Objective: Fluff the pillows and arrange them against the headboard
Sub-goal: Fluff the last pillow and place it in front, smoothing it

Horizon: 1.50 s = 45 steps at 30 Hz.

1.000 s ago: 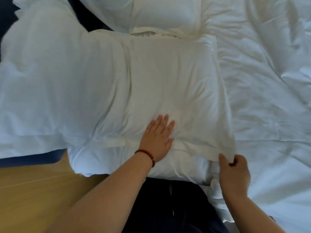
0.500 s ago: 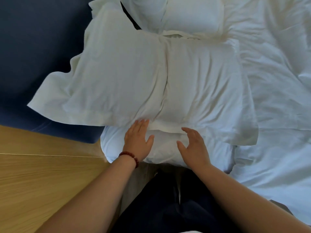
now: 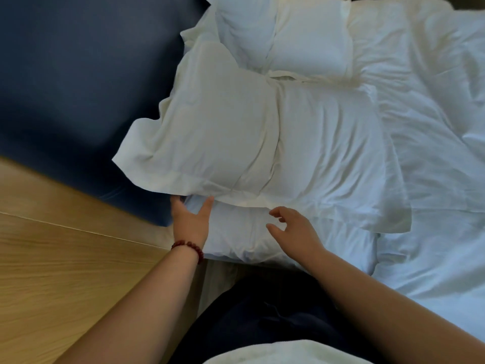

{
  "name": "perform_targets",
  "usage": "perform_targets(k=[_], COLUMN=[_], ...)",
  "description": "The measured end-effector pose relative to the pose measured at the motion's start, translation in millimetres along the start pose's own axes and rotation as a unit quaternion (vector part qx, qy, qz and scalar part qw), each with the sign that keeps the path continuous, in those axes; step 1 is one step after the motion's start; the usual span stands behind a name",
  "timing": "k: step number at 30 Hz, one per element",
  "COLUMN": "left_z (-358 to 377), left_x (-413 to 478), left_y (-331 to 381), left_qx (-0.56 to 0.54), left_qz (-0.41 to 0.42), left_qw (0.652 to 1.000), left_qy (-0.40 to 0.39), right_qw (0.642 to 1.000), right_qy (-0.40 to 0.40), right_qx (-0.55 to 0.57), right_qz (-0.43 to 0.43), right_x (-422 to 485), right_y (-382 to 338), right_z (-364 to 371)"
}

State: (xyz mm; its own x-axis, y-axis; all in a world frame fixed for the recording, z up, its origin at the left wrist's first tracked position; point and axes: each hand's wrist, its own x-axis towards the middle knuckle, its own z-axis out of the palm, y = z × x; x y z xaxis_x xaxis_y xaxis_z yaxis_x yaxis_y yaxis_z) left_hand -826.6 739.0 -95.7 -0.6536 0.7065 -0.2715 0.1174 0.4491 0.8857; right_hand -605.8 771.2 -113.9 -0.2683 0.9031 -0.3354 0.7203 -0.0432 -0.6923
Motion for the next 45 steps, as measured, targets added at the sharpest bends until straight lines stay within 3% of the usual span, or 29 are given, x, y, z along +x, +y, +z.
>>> perform_targets(k=[3, 9, 14, 18, 21, 25, 28, 31, 34, 36, 39, 45], left_z=[-9, -26, -32, -24, -8, 23, 41, 44, 30, 17, 4, -1], left_x=[5, 26, 16, 8, 6, 1, 2, 8, 30, 51, 71, 80], left_y=[19, 39, 33, 42, 47, 68, 106, 154, 191, 202, 203, 205], left_qx=[-0.109, -0.18, -0.134, -0.112, -0.061, -0.006, -0.025, 0.077, 0.186, 0.237, 0.312, 0.467], left_qz=[-0.011, -0.069, -0.103, -0.132, -0.178, -0.188, -0.147, 0.046, 0.27, 0.312, 0.188, 0.038], left_qw=[0.994, 0.975, 0.974, 0.967, 0.977, 0.982, 0.989, 0.995, 0.923, 0.883, 0.896, 0.852], left_qy=[0.024, 0.106, 0.151, 0.186, 0.103, -0.011, -0.011, 0.051, 0.204, 0.26, 0.255, 0.235], right_qw=[0.997, 0.986, 0.967, 0.961, 0.961, 0.957, 0.955, 0.945, 0.934, 0.911, 0.872, 0.812], right_qy=[-0.008, -0.006, -0.101, -0.124, -0.096, 0.029, 0.058, 0.07, 0.043, 0.033, 0.015, -0.048], right_qx=[-0.007, -0.068, -0.182, -0.199, -0.196, -0.179, -0.125, -0.068, -0.014, 0.002, -0.019, -0.121], right_qz=[-0.077, -0.15, -0.148, -0.149, -0.168, -0.227, -0.262, -0.311, -0.355, -0.411, -0.489, -0.569], right_x=[9, 70, 128, 143, 139, 140, 156, 180, 214, 237, 266, 308], right_y=[-21, -64, -97, -99, -92, -84, -83, -90, -112, -138, -186, -259], right_z=[4, -7, 6, 10, 1, -14, -33, -59, -85, -101, -112, -106])
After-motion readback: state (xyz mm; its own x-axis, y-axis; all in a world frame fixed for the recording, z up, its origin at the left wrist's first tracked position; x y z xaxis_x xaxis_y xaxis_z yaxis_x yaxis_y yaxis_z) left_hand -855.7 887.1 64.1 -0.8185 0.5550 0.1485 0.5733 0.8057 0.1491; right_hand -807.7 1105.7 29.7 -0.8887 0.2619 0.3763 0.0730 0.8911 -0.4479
